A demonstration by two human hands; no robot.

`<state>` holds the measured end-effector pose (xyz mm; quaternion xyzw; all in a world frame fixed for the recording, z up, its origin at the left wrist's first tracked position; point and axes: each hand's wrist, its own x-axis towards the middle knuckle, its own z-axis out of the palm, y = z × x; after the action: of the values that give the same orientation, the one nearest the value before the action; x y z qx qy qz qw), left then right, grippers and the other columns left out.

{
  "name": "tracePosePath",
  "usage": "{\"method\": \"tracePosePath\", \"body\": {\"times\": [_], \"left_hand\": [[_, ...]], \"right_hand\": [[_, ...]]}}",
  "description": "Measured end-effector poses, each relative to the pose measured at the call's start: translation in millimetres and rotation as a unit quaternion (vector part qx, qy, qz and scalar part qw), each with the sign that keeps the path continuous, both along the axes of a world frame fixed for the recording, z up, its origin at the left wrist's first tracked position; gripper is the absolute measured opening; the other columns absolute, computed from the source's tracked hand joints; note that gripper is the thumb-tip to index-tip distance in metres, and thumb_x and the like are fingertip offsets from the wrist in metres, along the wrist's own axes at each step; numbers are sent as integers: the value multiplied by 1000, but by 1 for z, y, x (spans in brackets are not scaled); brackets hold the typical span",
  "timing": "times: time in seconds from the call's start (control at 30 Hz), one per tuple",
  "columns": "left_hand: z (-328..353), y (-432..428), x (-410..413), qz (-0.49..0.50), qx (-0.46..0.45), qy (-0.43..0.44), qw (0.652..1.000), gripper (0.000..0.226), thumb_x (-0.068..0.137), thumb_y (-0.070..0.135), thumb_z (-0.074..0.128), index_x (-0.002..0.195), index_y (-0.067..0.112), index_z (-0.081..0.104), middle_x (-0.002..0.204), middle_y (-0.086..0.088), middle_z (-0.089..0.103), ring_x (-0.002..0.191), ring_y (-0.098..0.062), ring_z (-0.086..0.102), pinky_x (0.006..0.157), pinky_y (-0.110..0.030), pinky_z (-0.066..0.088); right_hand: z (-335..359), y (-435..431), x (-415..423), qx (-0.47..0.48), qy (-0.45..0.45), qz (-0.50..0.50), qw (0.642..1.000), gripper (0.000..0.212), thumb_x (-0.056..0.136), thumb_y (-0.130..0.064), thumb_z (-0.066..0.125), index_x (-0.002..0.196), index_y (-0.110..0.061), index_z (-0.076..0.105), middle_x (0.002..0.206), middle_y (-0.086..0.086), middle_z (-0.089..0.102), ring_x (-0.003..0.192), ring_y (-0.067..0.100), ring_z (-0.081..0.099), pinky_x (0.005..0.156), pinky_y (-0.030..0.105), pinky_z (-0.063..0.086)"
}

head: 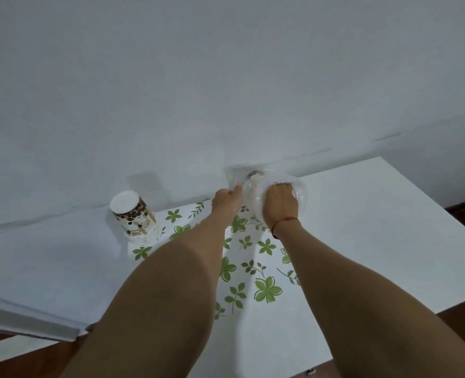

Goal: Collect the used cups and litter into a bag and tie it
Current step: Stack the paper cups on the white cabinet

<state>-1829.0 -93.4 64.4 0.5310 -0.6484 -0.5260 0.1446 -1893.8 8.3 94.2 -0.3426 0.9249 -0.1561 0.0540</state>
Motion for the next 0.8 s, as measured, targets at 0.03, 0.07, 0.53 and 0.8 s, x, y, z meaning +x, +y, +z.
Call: {"method": "tracePosePath", "body": {"times": [0.03, 0.07, 0.53, 0.8], "left_hand": [[-1, 1, -2, -4, 12, -4, 1000, 43, 92, 49, 41, 71, 13, 50, 66, -2, 49, 67, -22, 50, 79, -38, 52], [-1, 2, -3, -7, 23, -6, 1000, 43, 92, 49, 39, 80, 11, 55, 71, -3, 51, 73, -24, 51, 88, -41, 53], [-14, 10, -15, 49, 178, 65, 981, 51, 86, 55, 54, 97, 6, 66, 87, -14, 68, 77, -28, 64, 84, -43, 59], [-21, 12, -29, 185, 41, 12, 982, 26, 93, 10, 57, 112, -5, 68, 115, -20, 70, 106, -34, 66, 91, -38, 54]], "right_hand": [[1, -2, -2, -1, -1, -3, 1000, 31, 93, 8, 38, 115, 3, 59, 124, 22, 56, 127, 29, 46, 87, 34, 49], [1, -4, -3, 0, -4, -5, 1000, 31, 93, 7, 38, 116, 3, 58, 126, 21, 55, 130, 29, 42, 87, 34, 49], [-7, -5, -6, 35, -1, 9, 999, 30, 92, 7, 40, 111, 1, 63, 116, 17, 64, 111, 31, 60, 87, 35, 50], [-8, 15, 2, -5, 6, 68, 998, 32, 93, 3, 43, 120, -2, 60, 121, 15, 65, 110, 28, 63, 94, 35, 50]]}}
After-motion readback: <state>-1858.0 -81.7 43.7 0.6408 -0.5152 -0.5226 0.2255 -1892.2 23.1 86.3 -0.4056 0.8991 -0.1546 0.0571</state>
